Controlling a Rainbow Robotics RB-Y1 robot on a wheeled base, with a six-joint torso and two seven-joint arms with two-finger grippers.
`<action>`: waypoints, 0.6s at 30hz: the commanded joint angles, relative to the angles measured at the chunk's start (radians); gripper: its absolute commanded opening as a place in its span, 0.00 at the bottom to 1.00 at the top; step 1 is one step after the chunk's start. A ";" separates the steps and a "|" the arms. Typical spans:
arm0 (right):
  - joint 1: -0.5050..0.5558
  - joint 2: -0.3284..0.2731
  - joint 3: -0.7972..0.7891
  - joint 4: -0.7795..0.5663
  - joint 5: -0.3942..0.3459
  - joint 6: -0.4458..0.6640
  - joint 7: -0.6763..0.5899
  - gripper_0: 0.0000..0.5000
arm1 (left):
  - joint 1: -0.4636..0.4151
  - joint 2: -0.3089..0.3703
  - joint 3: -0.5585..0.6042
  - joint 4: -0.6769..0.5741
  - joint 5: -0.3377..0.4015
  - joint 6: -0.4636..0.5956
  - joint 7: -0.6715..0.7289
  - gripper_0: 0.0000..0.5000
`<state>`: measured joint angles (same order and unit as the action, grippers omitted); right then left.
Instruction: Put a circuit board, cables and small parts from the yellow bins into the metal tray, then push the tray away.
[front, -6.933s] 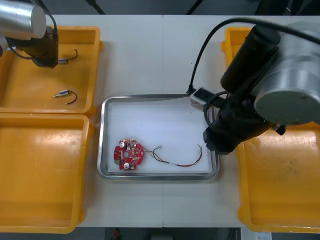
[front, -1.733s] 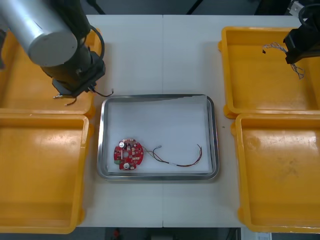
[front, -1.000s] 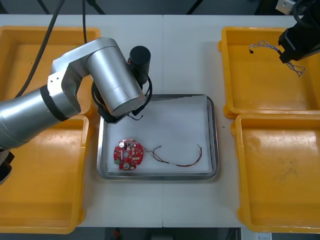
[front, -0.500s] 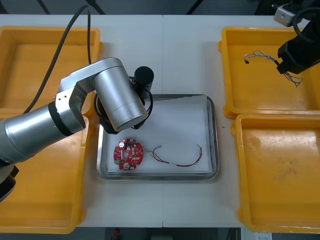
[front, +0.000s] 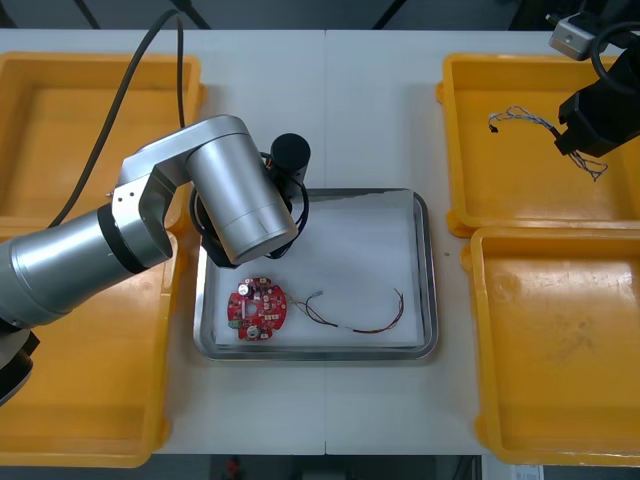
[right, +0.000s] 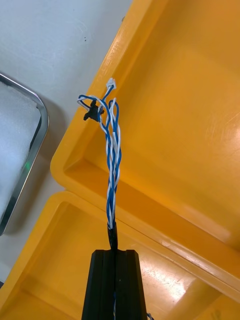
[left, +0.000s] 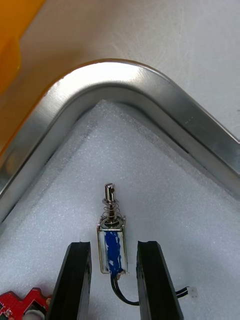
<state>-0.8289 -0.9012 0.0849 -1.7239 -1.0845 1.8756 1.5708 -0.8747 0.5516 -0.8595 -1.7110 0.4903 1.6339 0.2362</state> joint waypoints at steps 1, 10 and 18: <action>0.001 0.002 -0.030 -0.029 -0.011 0.011 0.026 0.00 | -0.055 0.033 0.053 -0.065 0.106 0.014 0.020 0.58; 0.002 0.022 -0.028 -0.029 -0.003 0.011 0.025 0.00 | -0.165 0.146 0.272 -0.093 0.344 0.129 0.002 0.96; 0.001 0.036 0.050 -0.115 -0.003 -0.009 0.015 0.00 | -0.237 0.275 0.441 0.030 0.541 0.142 0.011 1.00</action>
<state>-0.8272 -0.8706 0.0895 -1.7501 -1.0870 1.8798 1.5708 -1.0369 0.7524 -0.4922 -1.7335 0.9755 1.7667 0.2362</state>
